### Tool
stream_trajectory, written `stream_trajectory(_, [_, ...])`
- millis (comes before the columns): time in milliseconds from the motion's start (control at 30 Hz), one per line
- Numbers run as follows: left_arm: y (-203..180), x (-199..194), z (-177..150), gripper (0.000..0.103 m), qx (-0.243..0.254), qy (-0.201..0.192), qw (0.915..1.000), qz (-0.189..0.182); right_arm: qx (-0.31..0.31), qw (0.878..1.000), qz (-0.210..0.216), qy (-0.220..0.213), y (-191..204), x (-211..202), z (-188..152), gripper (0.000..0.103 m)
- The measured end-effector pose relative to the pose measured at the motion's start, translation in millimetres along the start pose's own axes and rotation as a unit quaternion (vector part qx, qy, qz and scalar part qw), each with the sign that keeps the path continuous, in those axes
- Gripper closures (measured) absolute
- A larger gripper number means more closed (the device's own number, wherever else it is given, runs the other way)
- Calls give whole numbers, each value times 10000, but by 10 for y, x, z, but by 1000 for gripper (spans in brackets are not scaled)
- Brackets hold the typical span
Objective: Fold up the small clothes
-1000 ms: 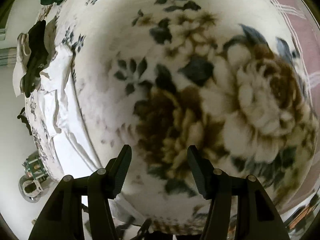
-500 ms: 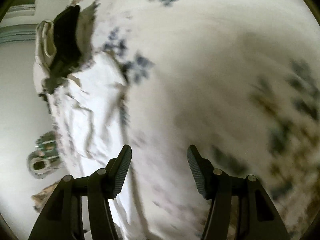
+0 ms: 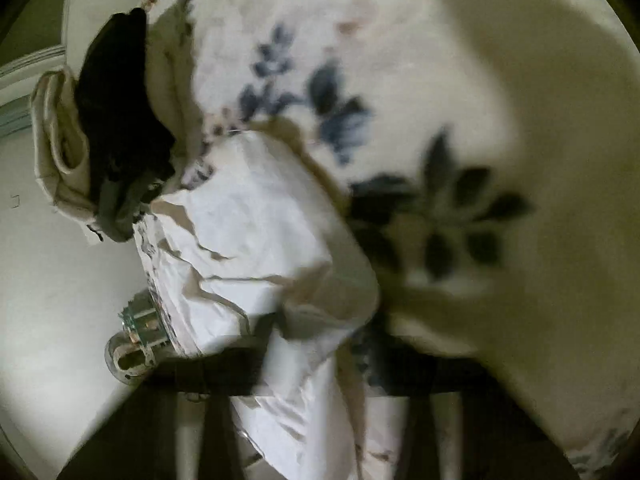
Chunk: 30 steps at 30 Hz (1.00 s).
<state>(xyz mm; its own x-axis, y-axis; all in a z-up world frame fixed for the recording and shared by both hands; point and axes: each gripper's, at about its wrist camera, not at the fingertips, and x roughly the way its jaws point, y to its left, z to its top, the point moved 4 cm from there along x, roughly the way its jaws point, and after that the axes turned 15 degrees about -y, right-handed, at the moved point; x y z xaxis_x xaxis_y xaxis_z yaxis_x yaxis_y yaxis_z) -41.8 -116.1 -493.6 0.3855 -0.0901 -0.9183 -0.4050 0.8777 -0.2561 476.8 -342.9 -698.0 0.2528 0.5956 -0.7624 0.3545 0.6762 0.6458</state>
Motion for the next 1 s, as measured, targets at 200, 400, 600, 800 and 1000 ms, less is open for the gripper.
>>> stream_trajectory(200, [425,-159,311,102,-247,-46,9995,-211,-838,9945,-570,-255,741,-169,-105,95])
stream_trajectory(400, [1047,-299,787,102,-619,-418,9971,-134,-1525,9831,-922,-412,1859,-40,-153,96])
stream_trajectory(600, [1729,-147,1075,102,-1025,-617,9928,-70,-2154,9652,-1437,-365,2817,693,-327,96])
stream_trajectory(800, [2206,224,1028,102,-1531,-464,9871,-2,-2635,9373,-2268,-255,3166,1613,-576,96])
stream_trajectory(1000, [2422,480,1011,102,-1652,-274,9859,24,-2674,9263,-2639,-287,3102,1977,-634,96])
